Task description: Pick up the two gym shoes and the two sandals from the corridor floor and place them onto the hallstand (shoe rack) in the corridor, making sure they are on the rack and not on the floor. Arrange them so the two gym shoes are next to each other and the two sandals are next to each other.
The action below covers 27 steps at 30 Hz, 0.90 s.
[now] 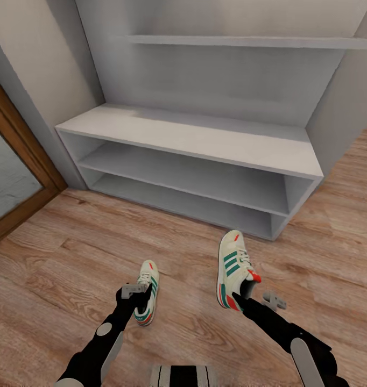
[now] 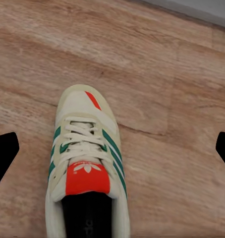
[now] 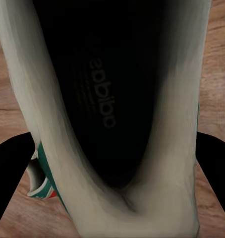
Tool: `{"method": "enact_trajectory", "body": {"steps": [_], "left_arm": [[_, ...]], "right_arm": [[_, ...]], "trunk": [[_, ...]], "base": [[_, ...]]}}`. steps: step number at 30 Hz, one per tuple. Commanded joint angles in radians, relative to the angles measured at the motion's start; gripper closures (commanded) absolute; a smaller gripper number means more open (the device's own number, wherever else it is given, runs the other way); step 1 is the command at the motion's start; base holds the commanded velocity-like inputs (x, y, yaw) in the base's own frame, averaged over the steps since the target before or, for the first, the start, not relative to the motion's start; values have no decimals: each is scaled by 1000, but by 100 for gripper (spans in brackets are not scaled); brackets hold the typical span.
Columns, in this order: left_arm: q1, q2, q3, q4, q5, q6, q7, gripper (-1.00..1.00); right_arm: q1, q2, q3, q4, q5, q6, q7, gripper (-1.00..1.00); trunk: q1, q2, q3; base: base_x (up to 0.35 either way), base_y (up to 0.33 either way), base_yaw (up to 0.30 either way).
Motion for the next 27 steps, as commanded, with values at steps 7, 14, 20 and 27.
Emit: {"method": "enact_trajectory", "body": {"steps": [7,14,20,27], "left_arm": [[0,1,2,4,5,-86,-4,-100],[0,8,3,5,5,-93,-4,-100],[0,8,2,5,4,-107,-4,-100],[0,7,0,1,4,-116,-5,-100]], "right_arm": [[0,0,-1,-1,-1,6,5,100],[0,0,-1,-1,-1,6,4,100],[0,0,-2,-1,-1,6,4,100],[0,-1,-2,-1,-1,6,5,100]], "trunk": [[3,-2,-37],[6,-4,-71],[9,-5,-95],[12,-7,-130]], "base": [[0,0,-1],[0,0,0],[0,0,0],[0,0,-5]]}}
